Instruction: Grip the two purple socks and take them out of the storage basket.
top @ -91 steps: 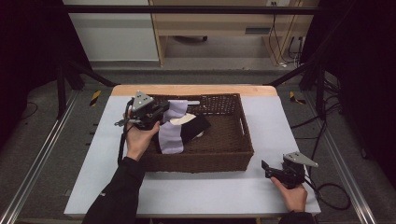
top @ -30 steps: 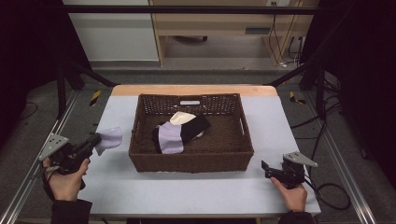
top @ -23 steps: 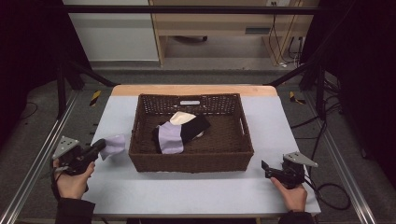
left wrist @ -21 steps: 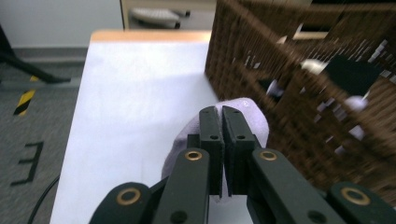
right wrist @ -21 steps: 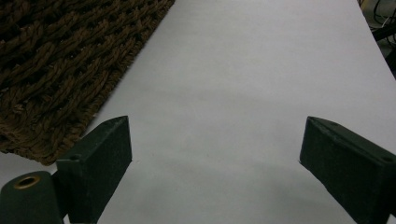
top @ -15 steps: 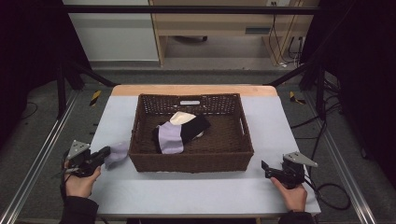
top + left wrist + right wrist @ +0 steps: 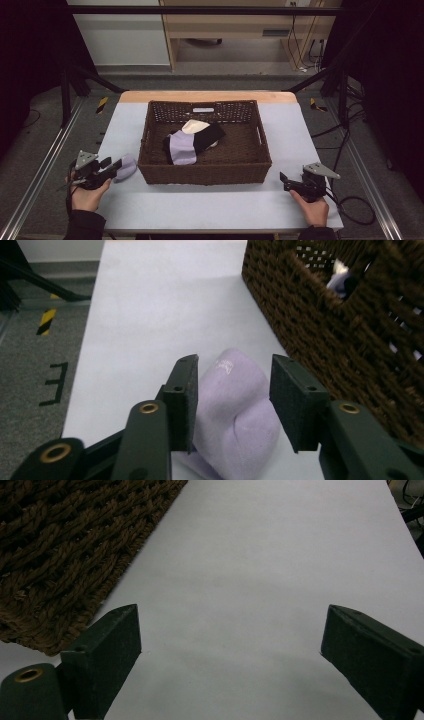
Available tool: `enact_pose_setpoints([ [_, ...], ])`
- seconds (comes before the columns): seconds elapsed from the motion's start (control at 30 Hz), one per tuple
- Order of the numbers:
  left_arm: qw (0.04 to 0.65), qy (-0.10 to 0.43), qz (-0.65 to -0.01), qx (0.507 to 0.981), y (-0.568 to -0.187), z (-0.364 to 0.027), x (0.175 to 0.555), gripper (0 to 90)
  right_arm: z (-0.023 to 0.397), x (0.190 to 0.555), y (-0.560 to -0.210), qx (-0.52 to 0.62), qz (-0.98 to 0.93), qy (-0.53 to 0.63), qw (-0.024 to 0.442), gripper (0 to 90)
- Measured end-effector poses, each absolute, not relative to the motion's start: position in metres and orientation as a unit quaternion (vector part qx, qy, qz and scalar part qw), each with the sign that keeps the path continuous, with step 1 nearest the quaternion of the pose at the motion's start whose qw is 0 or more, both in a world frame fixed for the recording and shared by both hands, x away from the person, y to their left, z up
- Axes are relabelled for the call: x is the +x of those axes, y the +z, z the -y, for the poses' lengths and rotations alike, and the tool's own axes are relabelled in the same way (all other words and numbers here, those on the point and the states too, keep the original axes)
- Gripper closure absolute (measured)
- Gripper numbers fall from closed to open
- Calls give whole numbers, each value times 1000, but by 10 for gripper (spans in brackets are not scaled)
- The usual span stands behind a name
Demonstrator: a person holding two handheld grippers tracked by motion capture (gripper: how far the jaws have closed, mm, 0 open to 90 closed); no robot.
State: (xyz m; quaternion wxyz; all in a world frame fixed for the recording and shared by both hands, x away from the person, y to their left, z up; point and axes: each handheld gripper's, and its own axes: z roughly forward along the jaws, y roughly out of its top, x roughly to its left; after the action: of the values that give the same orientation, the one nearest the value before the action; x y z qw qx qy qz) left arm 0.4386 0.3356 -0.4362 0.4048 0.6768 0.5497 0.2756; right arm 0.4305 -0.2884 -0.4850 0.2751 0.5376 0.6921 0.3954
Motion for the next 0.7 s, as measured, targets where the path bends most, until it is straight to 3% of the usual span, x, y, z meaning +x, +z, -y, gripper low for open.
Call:
enact_pose_setpoints([
  [0.37, 470, 307, -519, 644, -391, -323, 425, 521, 289, 430, -485, 539, -691, 395, 275, 95],
  [0.7, 507, 310, -480, 646, -354, -294, 429, 501, 289, 430, -485, 541, -689, 394, 279, 95],
])
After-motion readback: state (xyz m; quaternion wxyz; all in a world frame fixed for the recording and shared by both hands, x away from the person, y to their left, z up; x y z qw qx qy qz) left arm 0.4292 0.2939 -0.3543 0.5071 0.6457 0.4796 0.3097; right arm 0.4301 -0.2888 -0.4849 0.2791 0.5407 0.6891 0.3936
